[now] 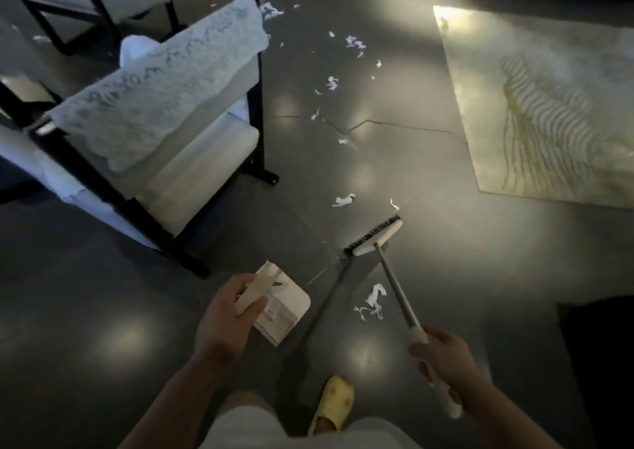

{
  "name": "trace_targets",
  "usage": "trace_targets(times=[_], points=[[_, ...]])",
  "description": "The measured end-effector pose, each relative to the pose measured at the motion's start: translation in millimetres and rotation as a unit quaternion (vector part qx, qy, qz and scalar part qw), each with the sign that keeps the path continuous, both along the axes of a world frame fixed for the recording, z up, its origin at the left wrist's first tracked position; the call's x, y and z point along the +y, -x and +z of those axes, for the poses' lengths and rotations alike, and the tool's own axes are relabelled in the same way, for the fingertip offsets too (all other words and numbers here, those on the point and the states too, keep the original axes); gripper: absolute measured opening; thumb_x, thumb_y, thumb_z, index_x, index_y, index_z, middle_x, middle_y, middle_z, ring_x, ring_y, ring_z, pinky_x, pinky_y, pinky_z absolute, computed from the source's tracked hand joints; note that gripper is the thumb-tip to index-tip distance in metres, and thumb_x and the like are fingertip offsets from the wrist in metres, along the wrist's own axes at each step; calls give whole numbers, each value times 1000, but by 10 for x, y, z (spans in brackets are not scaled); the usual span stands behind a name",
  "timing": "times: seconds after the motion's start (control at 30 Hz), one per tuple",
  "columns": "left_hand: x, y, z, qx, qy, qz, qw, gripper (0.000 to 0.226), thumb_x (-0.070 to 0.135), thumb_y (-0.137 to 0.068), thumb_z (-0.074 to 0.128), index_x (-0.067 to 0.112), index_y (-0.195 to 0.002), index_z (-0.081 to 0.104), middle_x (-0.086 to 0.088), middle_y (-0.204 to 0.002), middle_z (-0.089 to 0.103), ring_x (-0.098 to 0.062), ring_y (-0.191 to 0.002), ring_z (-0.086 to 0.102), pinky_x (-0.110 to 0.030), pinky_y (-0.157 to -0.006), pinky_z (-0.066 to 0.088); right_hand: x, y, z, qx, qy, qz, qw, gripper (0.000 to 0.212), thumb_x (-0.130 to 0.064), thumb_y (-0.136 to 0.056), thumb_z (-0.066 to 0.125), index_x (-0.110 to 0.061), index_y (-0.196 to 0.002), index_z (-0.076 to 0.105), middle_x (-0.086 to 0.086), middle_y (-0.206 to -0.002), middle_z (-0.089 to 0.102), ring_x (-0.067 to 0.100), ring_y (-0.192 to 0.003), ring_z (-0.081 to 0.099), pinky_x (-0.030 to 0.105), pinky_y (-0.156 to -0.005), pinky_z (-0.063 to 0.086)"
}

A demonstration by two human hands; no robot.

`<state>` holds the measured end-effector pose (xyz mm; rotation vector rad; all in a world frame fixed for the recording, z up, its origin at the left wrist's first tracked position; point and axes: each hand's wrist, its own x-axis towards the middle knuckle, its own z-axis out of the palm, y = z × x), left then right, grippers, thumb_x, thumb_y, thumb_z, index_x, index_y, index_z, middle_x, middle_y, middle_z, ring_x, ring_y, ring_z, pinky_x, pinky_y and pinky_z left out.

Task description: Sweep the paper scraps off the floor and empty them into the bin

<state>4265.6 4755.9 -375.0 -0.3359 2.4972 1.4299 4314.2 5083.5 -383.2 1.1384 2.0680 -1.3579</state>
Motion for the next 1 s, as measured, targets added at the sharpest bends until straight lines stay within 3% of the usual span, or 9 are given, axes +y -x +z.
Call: trace_targets(times=[0.17, 0.23, 0.3, 0.4, 0.6, 0.7, 0.8, 0.87, 1.0], points=[[67, 559, 44, -1, 24, -131, 991, 21, 29, -94, 63, 43, -108, 56, 14, -105, 62, -2, -94, 61, -28, -81, 50, 104, -67, -2, -14, -77, -54, 995, 15, -4, -78, 66, -4, -92, 69, 9, -52, 61, 18, -35, 52, 27, -40, 45], [16, 848, 18, 15, 43, -183, 982, 19, 29, -93, 65, 43, -102, 57, 15, -102, 63, 0, -92, 60, -33, -82, 51, 96, -29, 1, -42, -120, -49, 991, 9, -10, -74, 68, -7, -82, 68, 11, -60, 67, 25, -49, 61, 37, -52, 52], [-25, 1163, 32, 20, 47, -231, 972, 18, 27, -92, 67, 42, -98, 57, 15, -100, 64, -1, -91, 60, -34, -80, 50, 8, -12, 26, -80, -162, -43, 983, 7, -14, -76, 68, -10, -80, 65, 12, -75, 68, 28, -67, 65, 35, -63, 52], [-60, 1603, 85, 28, 64, -293, 954, 18, 30, -90, 68, 44, -94, 58, 17, -100, 65, -2, -92, 61, -33, -77, 49, -203, -53, -81, -135, -181, -64, 972, 12, -20, -85, 60, -12, -91, 67, 6, -80, 67, 22, -73, 63, 27, -64, 47], [-149, 2218, 74, 21, 75, -402, 912, 15, 39, -90, 67, 43, -102, 59, 23, -101, 66, -2, -92, 63, -42, -81, 53, -686, -68, -210, -202, -138, -162, 956, 10, -14, -84, 62, -11, -94, 61, 6, -81, 65, 18, -69, 64, 27, -53, 46], [-163, 2320, 63, 45, 71, -417, 905, 21, 54, -85, 60, 42, -102, 59, 22, -102, 66, -1, -91, 63, -35, -76, 51, -929, 19, -206, -238, -106, -152, 953, 15, -14, -83, 64, -13, -96, 59, 6, -86, 64, 17, -74, 64, 27, -60, 51], [-100, 2348, 39, 50, 95, -422, 900, 14, 40, -93, 62, 39, -106, 59, 20, -103, 65, -2, -92, 61, -34, -74, 50, -1135, 83, -242, -272, -81, -113, 952, 20, -16, -82, 65, -17, -101, 58, 1, -90, 63, 13, -80, 64, 29, -74, 57], [14, 2385, 9, 42, 91, -383, 918, 15, 33, -94, 62, 33, -109, 59, 16, -101, 65, -8, -91, 62, -36, -74, 49, -1205, 149, -229, -263, -73, -102, 957, 22, -16, -82, 65, -20, -102, 56, -1, -89, 62, 11, -78, 64, 25, -69, 57], [254, 2484, -4, -3, 32, -217, 976, 27, 25, -94, 62, 19, -119, 54, -2, -106, 64, -22, -89, 60, -36, -72, 43, -1190, 265, -154, -231, -78, -97, 965, 25, -15, -82, 66, -20, -106, 59, -1, -86, 61, 8, -71, 62, 17, -52, 44]])
